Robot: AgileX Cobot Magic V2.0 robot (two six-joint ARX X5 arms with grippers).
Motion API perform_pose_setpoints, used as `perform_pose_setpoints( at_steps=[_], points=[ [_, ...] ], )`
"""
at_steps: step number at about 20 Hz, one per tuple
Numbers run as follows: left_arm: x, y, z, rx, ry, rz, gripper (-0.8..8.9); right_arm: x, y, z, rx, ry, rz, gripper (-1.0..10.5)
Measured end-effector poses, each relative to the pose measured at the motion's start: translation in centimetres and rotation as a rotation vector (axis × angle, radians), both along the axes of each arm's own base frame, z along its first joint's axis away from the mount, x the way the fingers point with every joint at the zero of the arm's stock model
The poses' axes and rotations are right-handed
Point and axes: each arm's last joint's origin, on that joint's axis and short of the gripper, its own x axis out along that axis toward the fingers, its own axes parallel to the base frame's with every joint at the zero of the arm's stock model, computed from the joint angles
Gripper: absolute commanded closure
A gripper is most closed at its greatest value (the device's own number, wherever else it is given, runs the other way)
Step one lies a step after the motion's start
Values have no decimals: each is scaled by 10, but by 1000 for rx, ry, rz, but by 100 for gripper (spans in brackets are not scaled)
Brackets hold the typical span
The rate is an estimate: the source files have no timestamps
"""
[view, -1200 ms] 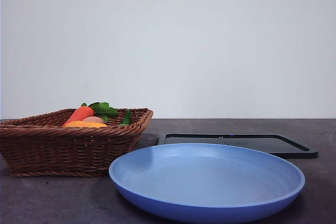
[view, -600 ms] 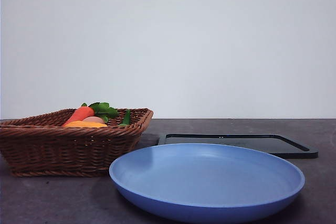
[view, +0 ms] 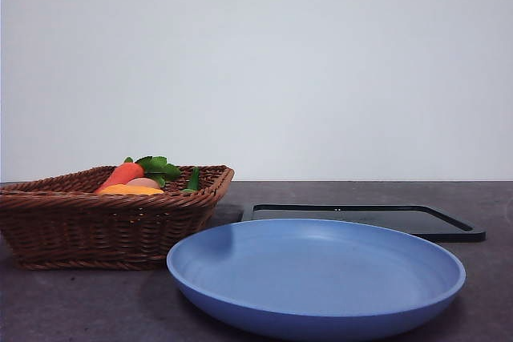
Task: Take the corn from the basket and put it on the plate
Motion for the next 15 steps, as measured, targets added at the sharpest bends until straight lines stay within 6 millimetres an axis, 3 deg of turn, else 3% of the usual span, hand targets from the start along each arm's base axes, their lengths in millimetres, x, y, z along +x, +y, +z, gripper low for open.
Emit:
perform_pose_setpoints(
  at_steps=[4, 8, 9, 15],
  points=[
    [-1, -1, -1, 28, 27, -44, 775, 2, 6, -2, -20, 8, 84, 936],
    [-1, -1, -1, 30, 22, -46, 411, 2, 7, -1, -19, 0, 93, 635],
    [-1, -1, -1, 30, 22, -46, 354, 2, 7, -1, -15, 3, 89, 620],
    [1, -1, -1, 25, 28, -42, 349, 25, 11, -9, -13, 94, 81, 620]
  ],
)
